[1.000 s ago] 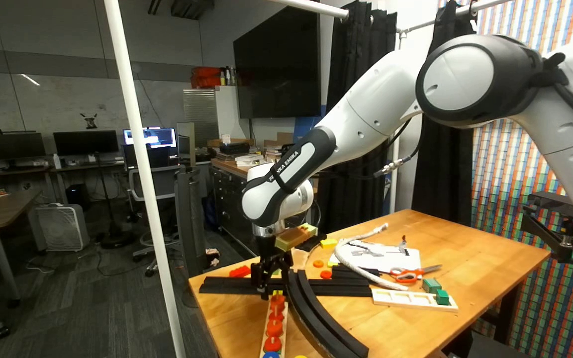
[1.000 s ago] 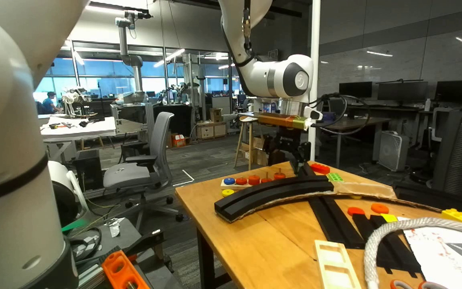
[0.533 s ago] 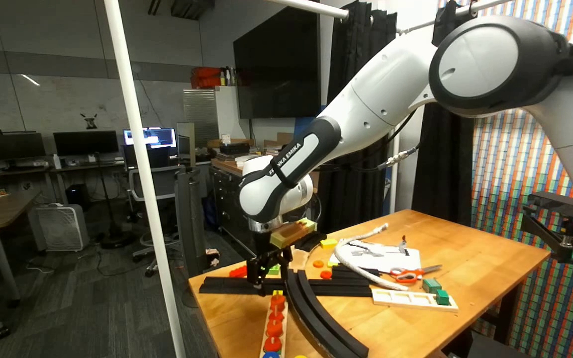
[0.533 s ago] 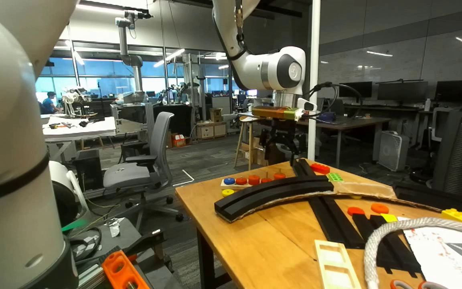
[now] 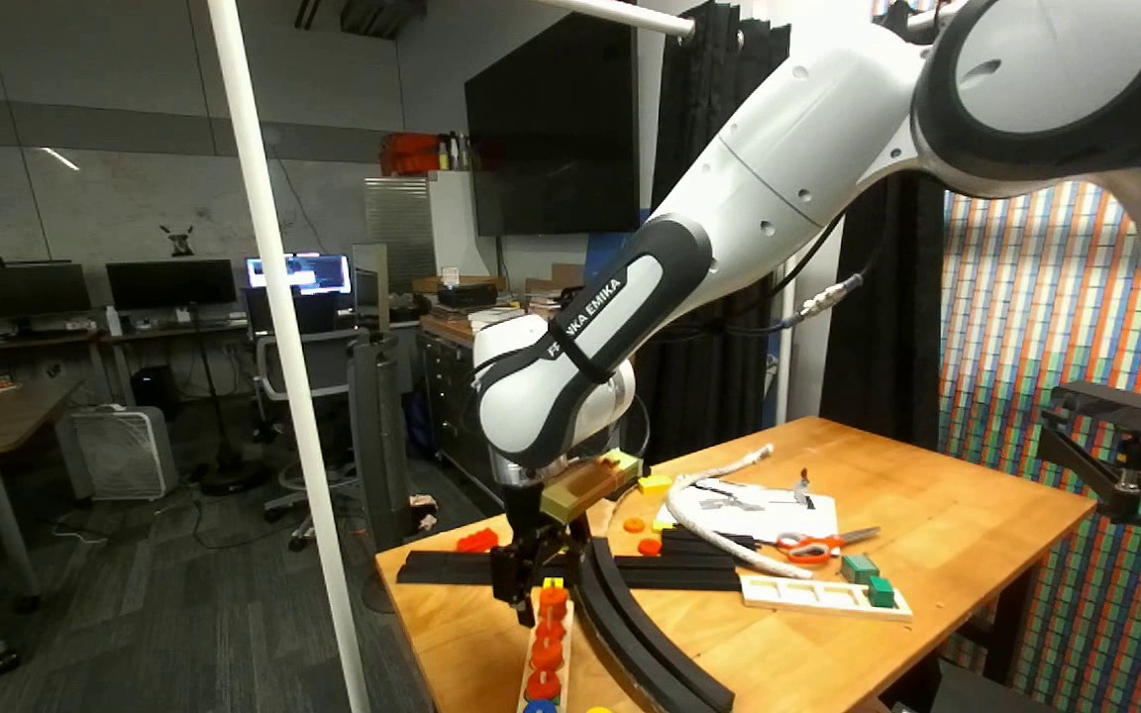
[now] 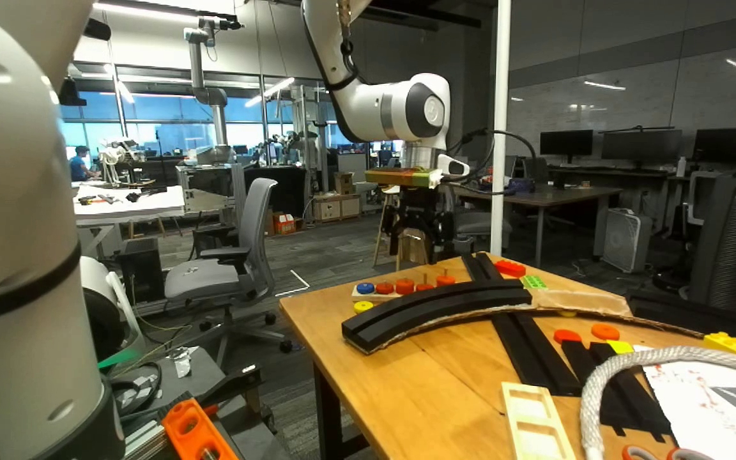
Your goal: Take the orange coin from the table and put it on the rack, then take a different orange coin from the rack and put it on the table, and put a yellow one on top of the orange one on the rack
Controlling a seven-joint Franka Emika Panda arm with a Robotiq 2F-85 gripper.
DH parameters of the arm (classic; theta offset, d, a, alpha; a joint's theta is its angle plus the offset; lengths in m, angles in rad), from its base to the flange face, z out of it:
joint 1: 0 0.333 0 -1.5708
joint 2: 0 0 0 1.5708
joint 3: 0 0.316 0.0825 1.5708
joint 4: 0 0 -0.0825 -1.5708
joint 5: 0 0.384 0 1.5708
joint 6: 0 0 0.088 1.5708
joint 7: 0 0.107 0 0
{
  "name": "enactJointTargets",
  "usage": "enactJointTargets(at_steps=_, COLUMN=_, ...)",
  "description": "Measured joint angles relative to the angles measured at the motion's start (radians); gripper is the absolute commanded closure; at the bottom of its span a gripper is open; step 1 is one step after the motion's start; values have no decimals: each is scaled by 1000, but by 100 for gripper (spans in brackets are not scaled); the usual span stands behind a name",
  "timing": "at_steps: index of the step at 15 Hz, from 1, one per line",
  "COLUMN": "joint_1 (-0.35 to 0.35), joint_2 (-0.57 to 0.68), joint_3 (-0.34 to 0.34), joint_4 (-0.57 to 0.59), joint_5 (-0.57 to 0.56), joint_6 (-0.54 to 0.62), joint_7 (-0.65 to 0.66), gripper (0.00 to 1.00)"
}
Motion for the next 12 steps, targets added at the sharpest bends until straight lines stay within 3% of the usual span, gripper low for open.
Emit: enactJointTargets(at_steps=12, joint_1=22, joint_2=20, joint_3=-19, joint_4=-24, joint_5=71, joint_6=111, joint_7=325, gripper=0)
